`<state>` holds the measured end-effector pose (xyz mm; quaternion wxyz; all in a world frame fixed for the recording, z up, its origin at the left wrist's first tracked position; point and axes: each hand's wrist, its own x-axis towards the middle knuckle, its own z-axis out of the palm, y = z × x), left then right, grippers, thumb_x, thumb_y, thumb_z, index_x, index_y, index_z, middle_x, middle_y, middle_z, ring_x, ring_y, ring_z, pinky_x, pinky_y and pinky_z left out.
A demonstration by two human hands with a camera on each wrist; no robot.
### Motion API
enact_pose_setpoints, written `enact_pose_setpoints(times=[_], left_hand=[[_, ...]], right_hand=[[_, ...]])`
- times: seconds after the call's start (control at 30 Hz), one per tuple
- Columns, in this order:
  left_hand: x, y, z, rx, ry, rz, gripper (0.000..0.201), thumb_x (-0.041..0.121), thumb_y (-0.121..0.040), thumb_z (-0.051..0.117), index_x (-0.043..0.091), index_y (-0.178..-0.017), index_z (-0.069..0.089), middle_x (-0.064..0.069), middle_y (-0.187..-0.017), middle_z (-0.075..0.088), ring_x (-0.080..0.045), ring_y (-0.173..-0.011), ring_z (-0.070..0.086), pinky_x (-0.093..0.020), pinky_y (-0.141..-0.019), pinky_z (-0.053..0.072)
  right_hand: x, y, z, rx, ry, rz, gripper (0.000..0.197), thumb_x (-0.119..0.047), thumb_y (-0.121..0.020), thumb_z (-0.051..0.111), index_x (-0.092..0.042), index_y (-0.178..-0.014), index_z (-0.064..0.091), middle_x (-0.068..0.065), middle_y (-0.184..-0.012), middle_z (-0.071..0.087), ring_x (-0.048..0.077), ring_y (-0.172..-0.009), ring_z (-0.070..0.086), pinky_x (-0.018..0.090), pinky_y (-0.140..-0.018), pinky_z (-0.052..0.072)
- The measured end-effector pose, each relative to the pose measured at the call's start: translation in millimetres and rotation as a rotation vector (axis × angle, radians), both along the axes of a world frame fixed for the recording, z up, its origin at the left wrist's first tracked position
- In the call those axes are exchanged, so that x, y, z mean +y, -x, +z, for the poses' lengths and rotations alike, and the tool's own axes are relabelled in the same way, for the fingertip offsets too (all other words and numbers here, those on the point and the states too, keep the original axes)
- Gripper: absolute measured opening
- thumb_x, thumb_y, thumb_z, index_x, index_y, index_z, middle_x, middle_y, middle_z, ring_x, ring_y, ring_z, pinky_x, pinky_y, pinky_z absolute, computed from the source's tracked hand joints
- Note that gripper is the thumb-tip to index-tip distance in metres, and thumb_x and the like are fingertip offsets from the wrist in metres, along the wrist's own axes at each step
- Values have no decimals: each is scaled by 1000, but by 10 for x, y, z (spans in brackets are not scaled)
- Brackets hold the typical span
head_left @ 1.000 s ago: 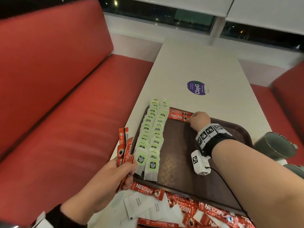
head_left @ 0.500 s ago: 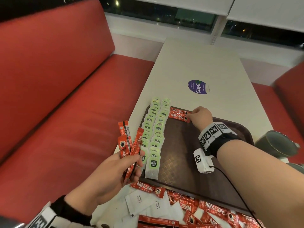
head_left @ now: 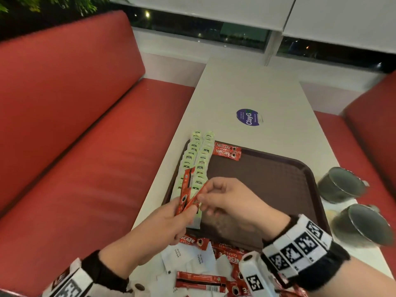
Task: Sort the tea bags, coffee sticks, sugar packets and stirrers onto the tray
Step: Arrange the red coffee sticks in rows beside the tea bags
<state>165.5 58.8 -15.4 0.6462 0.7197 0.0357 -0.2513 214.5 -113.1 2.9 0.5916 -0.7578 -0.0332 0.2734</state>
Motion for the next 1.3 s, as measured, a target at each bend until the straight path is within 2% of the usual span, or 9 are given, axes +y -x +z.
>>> enact_pose_setpoints(times=[0.07,0.2,0.27,0.37,0.53,0.87,1.07,1.17,1.3], left_hand=[[-24,33,9,-23,6,-3,25,43,-92,47,24,-107,54,6,-64,51,-6,-51,40,-22,-52,34],[-66,68,47,-13,87,43,24,30,-96,48,28,-119,54,18,-69,68,5,-60,62,-10,-56,46],[-86,71,56,19,146,73,27,26,-96,49,28,-122,53,13,-85,73,3,-68,67,-12,-54,48],[-99,108,82,49,161,81,28,23,-98,47,28,-125,49,12,-78,69,0,-54,60,-19,-49,45],[-76,139,37,108,202,-3,33,21,-93,57,23,-124,48,-10,-100,65,-11,-61,60,-26,-51,45],[-284,150,2,-12,224,61,23,7,-93,56,10,-114,51,-8,-73,63,-16,-62,58,-26,-52,48],[-346,159,-57,-61,142,150,21,8,-92,57,19,-110,56,-8,-65,60,-16,-54,53,-29,-53,47],[-300,126,-109,-153,80,253,21,12,-91,58,22,-109,60,-15,-73,65,-18,-57,54,-32,-59,47],[-233,136,-170,-199,41,349,15,12,-90,59,15,-104,61,-5,-70,68,-10,-55,59,-25,-62,49]], right_hand=[[-23,72,-7,29,-43,-30,10,2,-83,68,-4,-91,63,4,-63,65,10,-51,58,18,-49,44],[-127,180,24,-23,-20,-50,17,8,-81,66,-7,-90,64,6,-63,64,11,-52,58,22,-55,49],[-187,233,48,-65,-1,-67,18,6,-82,66,-9,-92,65,2,-62,64,9,-53,59,22,-57,50],[-257,316,81,-117,13,-112,16,5,-84,65,-8,-93,66,2,-65,65,8,-56,61,21,-59,50],[-315,432,85,-227,66,-172,16,2,-85,65,-12,-92,67,0,-66,66,8,-60,61,18,-61,49],[-138,505,-2,-146,-33,-295,16,0,-81,71,-14,-77,65,7,-67,64,22,-63,56,33,-65,47],[-127,463,-59,-292,137,-187,15,-14,-82,72,-25,-82,62,-3,-68,65,9,-64,59,30,-71,51],[-205,560,-46,-146,131,-51,6,-21,-86,70,-16,-87,68,2,-72,70,12,-66,62,27,-70,51],[-345,668,-117,23,80,-24,10,-12,-91,63,-11,-81,66,1,-63,66,11,-56,61,23,-59,51]])
